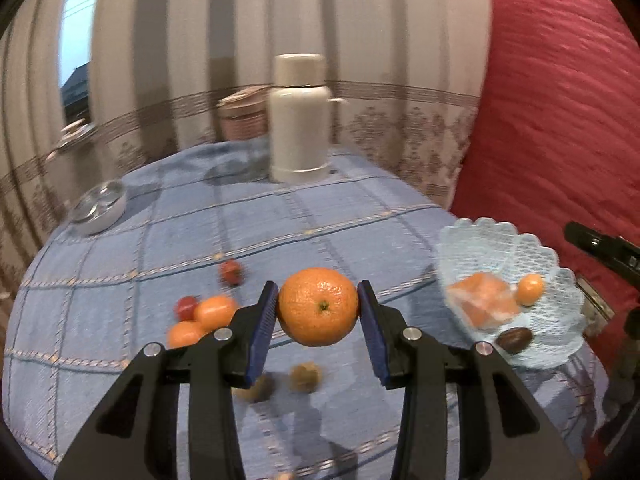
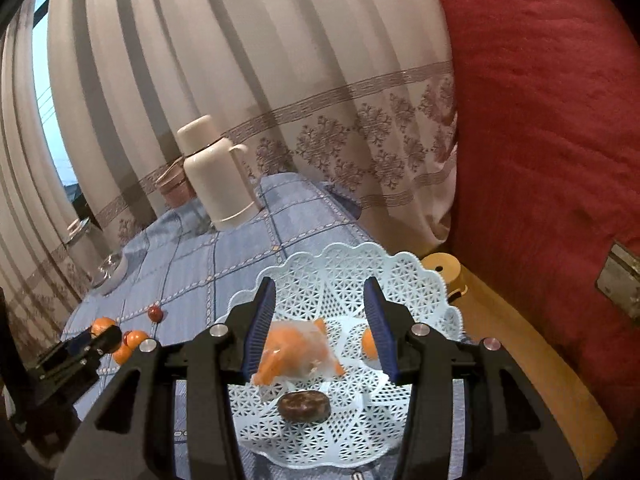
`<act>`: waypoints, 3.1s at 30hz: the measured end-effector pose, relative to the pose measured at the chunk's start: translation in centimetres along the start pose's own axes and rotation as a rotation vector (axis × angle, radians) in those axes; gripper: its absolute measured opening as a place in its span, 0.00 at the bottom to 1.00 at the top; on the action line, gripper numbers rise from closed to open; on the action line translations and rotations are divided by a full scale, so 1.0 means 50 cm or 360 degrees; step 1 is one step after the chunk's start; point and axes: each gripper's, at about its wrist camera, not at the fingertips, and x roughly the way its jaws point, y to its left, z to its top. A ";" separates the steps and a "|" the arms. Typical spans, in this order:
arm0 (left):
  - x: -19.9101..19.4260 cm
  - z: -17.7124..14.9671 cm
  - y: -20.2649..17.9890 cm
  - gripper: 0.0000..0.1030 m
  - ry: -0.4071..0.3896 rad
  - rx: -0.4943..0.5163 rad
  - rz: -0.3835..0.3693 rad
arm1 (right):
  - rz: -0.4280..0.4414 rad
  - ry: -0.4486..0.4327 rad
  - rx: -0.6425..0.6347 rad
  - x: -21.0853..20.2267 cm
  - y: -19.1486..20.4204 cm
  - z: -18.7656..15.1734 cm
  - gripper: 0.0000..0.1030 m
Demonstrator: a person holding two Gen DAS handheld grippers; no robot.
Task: Organize fruits
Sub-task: 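Lower the held orange into the white basket and open the left gripper, then grasp a large orange on the table with the left gripper while the right moves toward the brown fruits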
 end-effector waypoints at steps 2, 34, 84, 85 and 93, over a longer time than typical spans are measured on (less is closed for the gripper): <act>0.005 0.005 -0.039 0.40 -0.0002 0.0042 -0.0057 | -0.0006 -0.0008 0.0013 -0.004 -0.007 0.004 0.46; 0.117 0.000 -0.274 0.49 0.0170 0.0272 -0.0497 | -0.0039 -0.0058 0.0111 -0.021 -0.054 0.027 0.46; 0.033 0.041 0.032 0.75 -0.0007 -0.0183 -0.0165 | 0.0156 0.0061 -0.0039 0.008 0.072 -0.030 0.55; 0.032 0.038 0.042 0.75 -0.0007 -0.0194 -0.0152 | 0.0166 0.0068 -0.0046 0.009 0.078 -0.033 0.55; 0.028 0.011 0.135 0.75 0.0013 -0.0295 -0.0028 | 0.0238 0.0138 -0.0095 0.025 0.124 -0.063 0.55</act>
